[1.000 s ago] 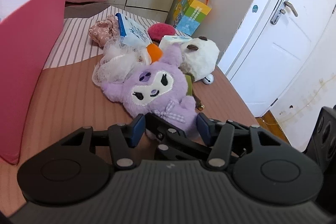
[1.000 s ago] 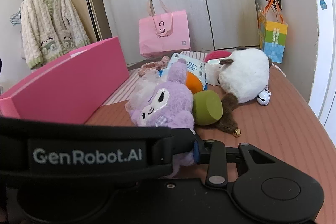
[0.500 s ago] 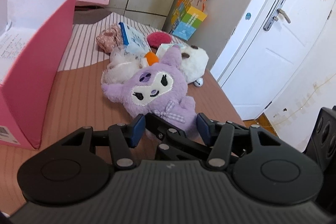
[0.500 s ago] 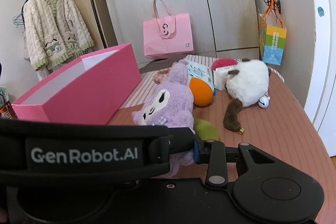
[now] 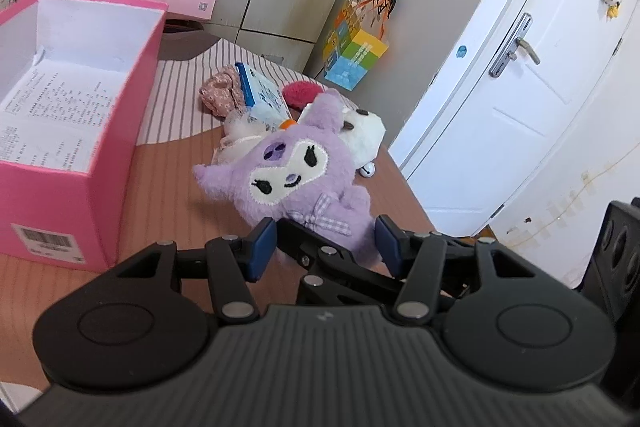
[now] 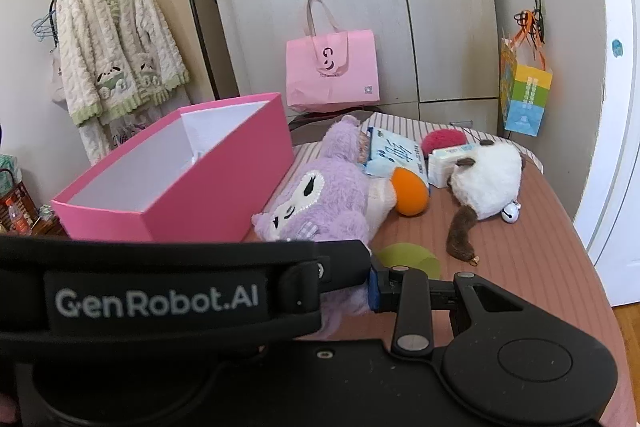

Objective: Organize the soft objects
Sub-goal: 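Lift the purple doll with the left tool and drop it into the pink box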

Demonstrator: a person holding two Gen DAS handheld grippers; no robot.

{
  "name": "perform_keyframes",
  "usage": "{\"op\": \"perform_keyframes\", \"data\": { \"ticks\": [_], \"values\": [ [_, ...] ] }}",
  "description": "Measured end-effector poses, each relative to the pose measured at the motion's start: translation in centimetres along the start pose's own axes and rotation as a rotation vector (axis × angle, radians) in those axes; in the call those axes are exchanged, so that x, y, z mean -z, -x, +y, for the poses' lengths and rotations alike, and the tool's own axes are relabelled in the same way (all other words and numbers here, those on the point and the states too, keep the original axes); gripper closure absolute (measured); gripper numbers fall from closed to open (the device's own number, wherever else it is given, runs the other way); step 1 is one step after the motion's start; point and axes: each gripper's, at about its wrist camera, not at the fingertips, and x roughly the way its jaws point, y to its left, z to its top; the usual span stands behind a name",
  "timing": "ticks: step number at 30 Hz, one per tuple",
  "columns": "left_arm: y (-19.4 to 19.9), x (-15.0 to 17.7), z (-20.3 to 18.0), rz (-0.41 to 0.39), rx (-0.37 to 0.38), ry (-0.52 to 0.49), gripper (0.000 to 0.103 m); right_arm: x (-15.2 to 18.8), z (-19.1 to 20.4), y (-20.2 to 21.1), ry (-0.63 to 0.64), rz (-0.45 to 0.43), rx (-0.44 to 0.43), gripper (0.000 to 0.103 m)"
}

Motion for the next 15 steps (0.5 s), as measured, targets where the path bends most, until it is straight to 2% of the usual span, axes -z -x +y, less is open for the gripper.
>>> {"op": "perform_keyframes", "data": {
  "ticks": [9, 15],
  "values": [
    [5.8, -1.5, 1.2, -0.110, -0.010, -0.002, 0.050, -2.1, 4.4, 2.6, 0.072, -0.072, -0.020, 0.062],
    [7.7, -3.9, 4.1, -0.145, -0.046, 0.030, 0.050, -4.6, 7.7, 1.5, 0.113, -0.081, -0.062, 0.062]
  ]
}}
